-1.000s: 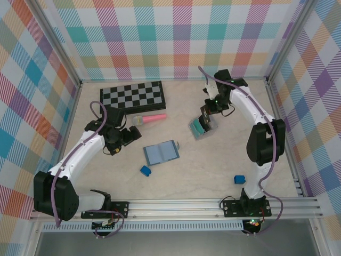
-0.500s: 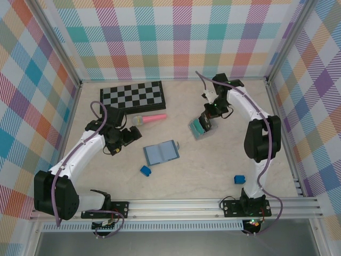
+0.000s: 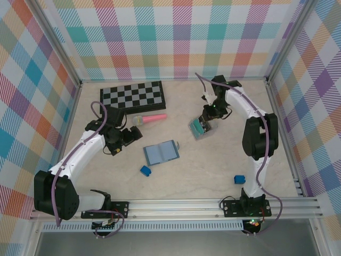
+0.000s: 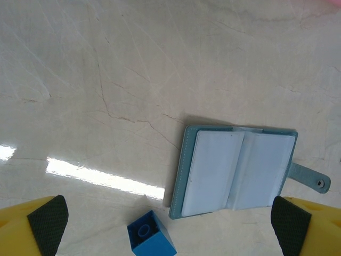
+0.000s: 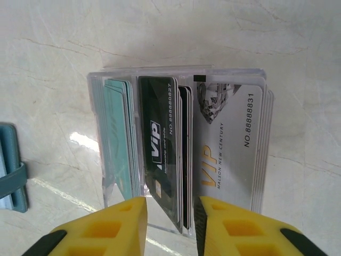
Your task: Take the credit cards out of the card holder
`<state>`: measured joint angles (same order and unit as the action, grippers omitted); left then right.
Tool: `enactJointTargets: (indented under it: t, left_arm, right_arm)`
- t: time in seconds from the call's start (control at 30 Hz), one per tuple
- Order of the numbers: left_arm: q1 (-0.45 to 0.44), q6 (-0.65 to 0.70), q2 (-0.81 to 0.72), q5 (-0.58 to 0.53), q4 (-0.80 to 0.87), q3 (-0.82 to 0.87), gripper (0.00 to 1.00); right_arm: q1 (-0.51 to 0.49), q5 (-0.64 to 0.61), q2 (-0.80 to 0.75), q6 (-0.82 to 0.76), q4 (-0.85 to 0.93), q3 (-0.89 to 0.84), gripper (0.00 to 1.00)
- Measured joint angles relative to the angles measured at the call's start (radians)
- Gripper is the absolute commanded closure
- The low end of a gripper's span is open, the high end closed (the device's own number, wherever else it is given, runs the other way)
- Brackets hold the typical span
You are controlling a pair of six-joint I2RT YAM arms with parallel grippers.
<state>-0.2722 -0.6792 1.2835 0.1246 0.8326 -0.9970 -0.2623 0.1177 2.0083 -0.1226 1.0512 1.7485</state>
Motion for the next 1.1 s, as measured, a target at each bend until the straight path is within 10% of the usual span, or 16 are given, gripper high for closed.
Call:
enactJointTargets:
  t: [0.57,1.1]
  left_arm:
    - [-0.002,0.016,0.068,0.143,-0.069,0.003,0.29]
    - [-0.077,-0.047,0.182,0.215,-0.215,0.079,0.61]
  right_arm:
    - [-0.134,0.101,-0.263,0.291,-0.104,-0.113,0.51]
    - [-0.522,0.142,0.009,0.544,-0.221,-0.135,0.57]
